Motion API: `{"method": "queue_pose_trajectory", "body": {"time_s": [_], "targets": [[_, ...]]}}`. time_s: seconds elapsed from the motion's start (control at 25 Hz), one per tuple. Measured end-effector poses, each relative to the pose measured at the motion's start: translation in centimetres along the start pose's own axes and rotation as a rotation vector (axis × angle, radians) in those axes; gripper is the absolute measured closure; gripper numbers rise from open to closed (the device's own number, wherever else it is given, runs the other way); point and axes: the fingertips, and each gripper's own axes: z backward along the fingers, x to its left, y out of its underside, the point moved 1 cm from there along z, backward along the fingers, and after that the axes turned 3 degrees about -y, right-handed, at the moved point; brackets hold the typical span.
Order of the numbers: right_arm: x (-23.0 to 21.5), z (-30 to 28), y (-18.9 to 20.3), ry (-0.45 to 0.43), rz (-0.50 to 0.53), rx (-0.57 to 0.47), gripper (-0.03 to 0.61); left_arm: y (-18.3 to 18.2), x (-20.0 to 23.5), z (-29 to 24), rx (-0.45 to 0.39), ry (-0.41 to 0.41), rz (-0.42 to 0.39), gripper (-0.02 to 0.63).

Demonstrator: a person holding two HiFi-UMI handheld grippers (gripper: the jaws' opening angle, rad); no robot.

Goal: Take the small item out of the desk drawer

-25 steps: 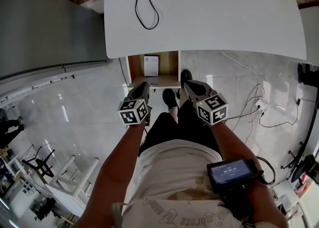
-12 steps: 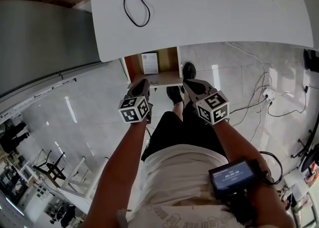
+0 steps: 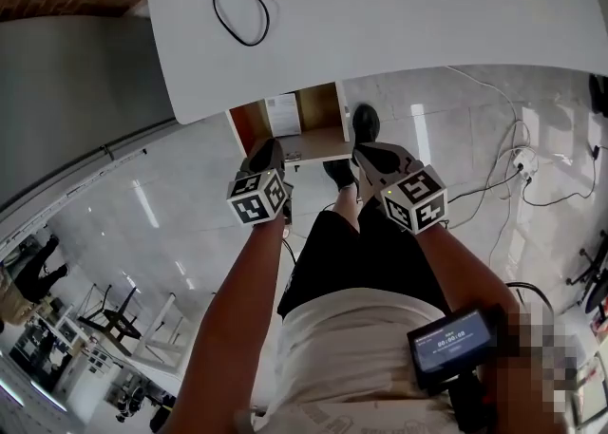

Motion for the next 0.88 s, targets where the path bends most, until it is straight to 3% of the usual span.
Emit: {"method": "queue_pose_trajectory", "body": {"time_s": [0.08, 0.2, 0.32, 0.88], "targets": [[-0.2, -0.2, 0.5, -0.004, -0.008, 0.003, 0.572, -0.2, 0.2, -0.8, 0.001, -0.006, 0.005, 0.599], [-0.3, -0.6, 1.3, -0.011, -0.025, 0.005, 0.572, -0.2, 0.2, -1.7, 0.010, -0.013, 0.019, 0.516], [-0.3, -0.9, 2.1, -0.022, -0.041, 0.007, 0.572, -0.1, 0.0, -2.5, 0.019, -0.018, 0.008, 0.475], [-1.6, -1.8, 3.3, -0.022, -0.100, -0.003, 0.572, 0.4, 1.1, -5.6, 0.105, -0.043, -0.054, 0.328]]}}
